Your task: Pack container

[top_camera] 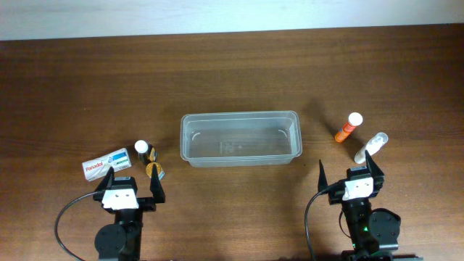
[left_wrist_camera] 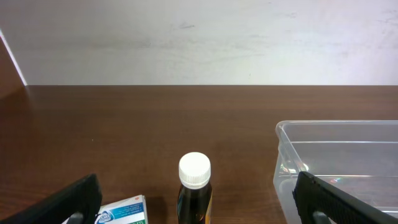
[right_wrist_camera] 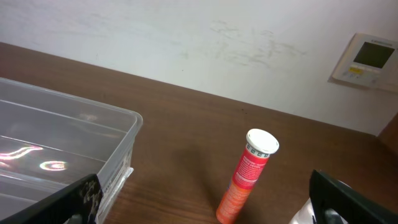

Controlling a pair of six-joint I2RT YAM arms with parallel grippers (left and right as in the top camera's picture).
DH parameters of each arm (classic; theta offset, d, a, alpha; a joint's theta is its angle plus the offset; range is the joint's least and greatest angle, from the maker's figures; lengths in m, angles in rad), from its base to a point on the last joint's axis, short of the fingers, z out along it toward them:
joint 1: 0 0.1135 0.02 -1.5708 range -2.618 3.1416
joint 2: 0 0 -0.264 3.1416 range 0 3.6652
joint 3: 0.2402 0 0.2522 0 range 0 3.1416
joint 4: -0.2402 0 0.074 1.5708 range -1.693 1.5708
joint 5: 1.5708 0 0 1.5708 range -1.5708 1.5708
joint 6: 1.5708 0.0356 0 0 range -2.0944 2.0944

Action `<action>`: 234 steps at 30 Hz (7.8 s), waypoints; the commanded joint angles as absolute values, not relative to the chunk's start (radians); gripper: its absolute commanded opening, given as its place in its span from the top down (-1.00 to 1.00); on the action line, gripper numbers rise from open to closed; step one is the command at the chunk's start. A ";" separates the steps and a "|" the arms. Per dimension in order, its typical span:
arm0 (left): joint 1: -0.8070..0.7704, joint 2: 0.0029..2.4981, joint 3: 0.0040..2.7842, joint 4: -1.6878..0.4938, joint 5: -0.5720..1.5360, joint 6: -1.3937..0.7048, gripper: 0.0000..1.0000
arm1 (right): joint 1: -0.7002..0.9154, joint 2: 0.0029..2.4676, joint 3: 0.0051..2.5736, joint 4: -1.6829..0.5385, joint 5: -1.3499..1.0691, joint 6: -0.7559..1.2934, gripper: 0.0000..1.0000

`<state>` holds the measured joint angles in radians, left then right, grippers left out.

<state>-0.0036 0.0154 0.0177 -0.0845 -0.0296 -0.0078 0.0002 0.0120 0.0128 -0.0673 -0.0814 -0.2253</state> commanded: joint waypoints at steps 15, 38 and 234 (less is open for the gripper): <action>-0.007 0.005 0.009 -0.080 -0.021 0.001 -0.99 | 0.006 0.006 0.006 -0.070 -0.094 -0.229 -0.97; -0.007 0.005 0.009 -0.080 -0.021 0.001 -0.99 | 0.006 0.006 0.006 -0.070 -0.094 -0.229 -0.97; -0.007 1.199 1.104 -0.742 0.064 -0.014 -0.99 | 0.251 1.632 1.602 -0.956 0.026 0.064 -0.97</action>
<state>-0.0036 1.1919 1.0863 -0.7448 0.0505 -0.0086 0.2710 1.7317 1.4975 -0.9314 -0.0223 0.0002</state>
